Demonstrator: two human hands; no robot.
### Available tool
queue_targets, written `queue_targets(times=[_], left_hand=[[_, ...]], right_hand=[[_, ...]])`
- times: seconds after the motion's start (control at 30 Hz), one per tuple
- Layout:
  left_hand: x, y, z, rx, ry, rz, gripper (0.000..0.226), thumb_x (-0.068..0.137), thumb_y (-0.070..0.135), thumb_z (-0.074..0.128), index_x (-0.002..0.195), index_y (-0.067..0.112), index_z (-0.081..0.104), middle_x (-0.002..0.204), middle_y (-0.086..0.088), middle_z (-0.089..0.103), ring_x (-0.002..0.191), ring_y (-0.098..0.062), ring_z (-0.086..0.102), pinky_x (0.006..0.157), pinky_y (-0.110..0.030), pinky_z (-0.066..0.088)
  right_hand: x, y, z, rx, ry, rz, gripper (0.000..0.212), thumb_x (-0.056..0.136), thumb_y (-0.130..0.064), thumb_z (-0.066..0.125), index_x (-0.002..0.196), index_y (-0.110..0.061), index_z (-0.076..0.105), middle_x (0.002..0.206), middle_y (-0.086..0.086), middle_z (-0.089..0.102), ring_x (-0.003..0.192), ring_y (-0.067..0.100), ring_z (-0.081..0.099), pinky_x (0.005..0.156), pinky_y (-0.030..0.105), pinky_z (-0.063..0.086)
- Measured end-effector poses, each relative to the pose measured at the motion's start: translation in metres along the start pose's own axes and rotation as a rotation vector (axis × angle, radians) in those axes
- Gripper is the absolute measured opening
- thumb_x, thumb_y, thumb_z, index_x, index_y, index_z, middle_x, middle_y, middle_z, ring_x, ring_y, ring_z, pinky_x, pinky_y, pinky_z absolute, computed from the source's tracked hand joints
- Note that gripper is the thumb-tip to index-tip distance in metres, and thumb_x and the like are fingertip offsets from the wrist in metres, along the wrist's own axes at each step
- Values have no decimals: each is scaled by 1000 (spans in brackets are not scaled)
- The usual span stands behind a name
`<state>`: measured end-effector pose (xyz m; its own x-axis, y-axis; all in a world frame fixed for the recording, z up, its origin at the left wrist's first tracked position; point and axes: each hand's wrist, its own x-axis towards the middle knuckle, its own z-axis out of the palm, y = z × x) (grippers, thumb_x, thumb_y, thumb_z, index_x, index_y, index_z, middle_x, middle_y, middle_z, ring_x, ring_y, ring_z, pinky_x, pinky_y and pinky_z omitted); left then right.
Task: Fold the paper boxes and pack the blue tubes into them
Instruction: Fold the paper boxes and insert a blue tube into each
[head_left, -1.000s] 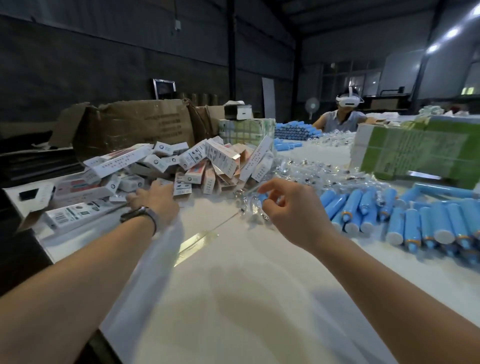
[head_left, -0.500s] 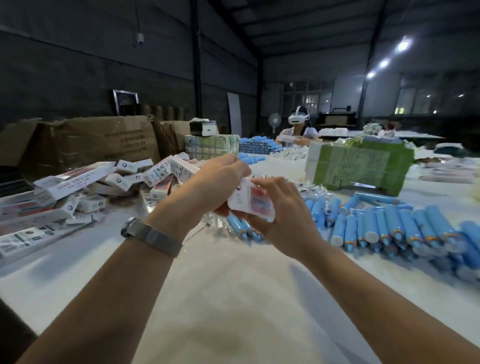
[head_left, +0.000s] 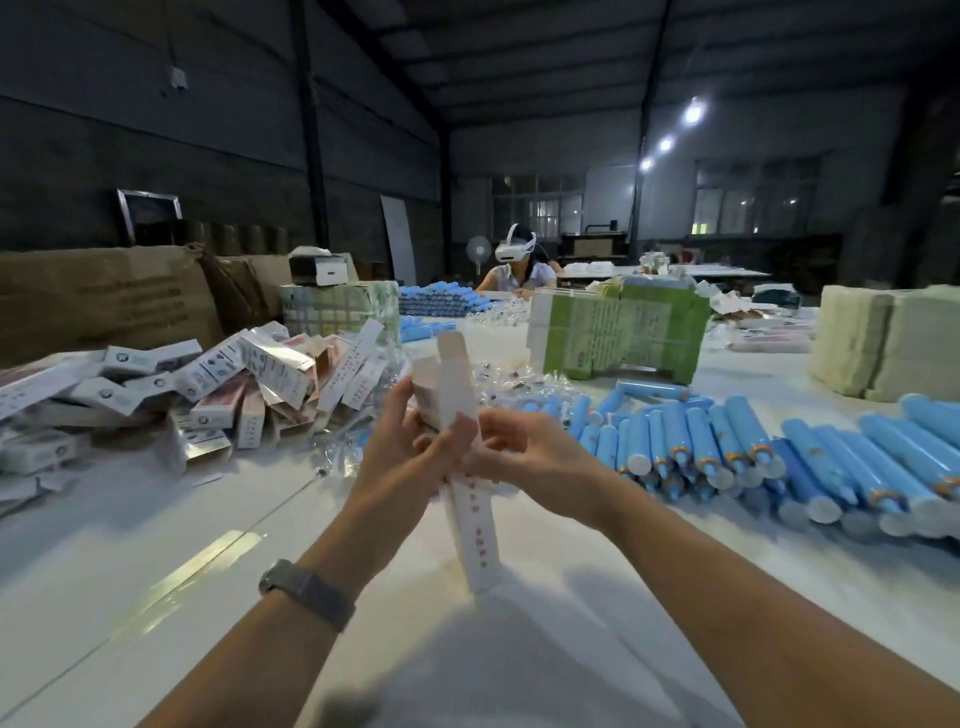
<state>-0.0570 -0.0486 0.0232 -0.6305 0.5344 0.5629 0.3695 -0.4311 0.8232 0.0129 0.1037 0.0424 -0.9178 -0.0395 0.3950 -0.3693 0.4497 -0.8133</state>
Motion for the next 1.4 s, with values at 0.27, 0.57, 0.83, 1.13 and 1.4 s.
queue_targets(times=[0.27, 0.57, 0.83, 1.13, 1.4], left_hand=[[-6, -10, 0, 368, 264, 157, 48, 72, 54, 67, 113, 47, 44, 103, 27, 66, 93, -6, 70, 72, -27, 58], [-10, -12, 5, 413, 312, 184, 54, 72, 57, 69, 116, 58, 38, 103, 31, 66, 90, 3, 68, 66, -17, 55], [-20, -18, 20, 477, 160, 102, 49, 69, 49, 73, 98, 64, 36, 99, 40, 60, 89, 11, 62, 60, -4, 47], [-22, -20, 17, 560, 223, 109, 54, 68, 40, 75, 109, 47, 40, 95, 39, 60, 90, 17, 59, 60, -2, 47], [-21, -18, 18, 555, 223, 177, 54, 69, 48, 79, 102, 66, 41, 104, 41, 59, 94, 12, 61, 61, -3, 48]], right_hand=[[4, 29, -44, -691, 297, 327, 43, 87, -41, 67, 128, -33, 58, 113, -6, 64, 105, 21, 60, 88, 34, 50], [-8, 64, -40, -1198, 55, 672, 23, 93, -42, 50, 114, -34, 56, 125, 1, 44, 123, 27, 38, 80, 37, 34], [-9, 60, -35, -1268, 35, 693, 28, 96, -32, 43, 122, -36, 53, 126, 3, 49, 121, 26, 44, 94, 42, 43], [-7, 55, -38, -1115, 161, 715, 24, 91, -38, 44, 110, -24, 48, 111, 5, 59, 105, 28, 59, 83, 38, 42], [-7, 42, -60, 619, 591, 866, 13, 80, -16, 56, 82, -3, 54, 58, 11, 65, 40, 14, 42, 34, 15, 32]])
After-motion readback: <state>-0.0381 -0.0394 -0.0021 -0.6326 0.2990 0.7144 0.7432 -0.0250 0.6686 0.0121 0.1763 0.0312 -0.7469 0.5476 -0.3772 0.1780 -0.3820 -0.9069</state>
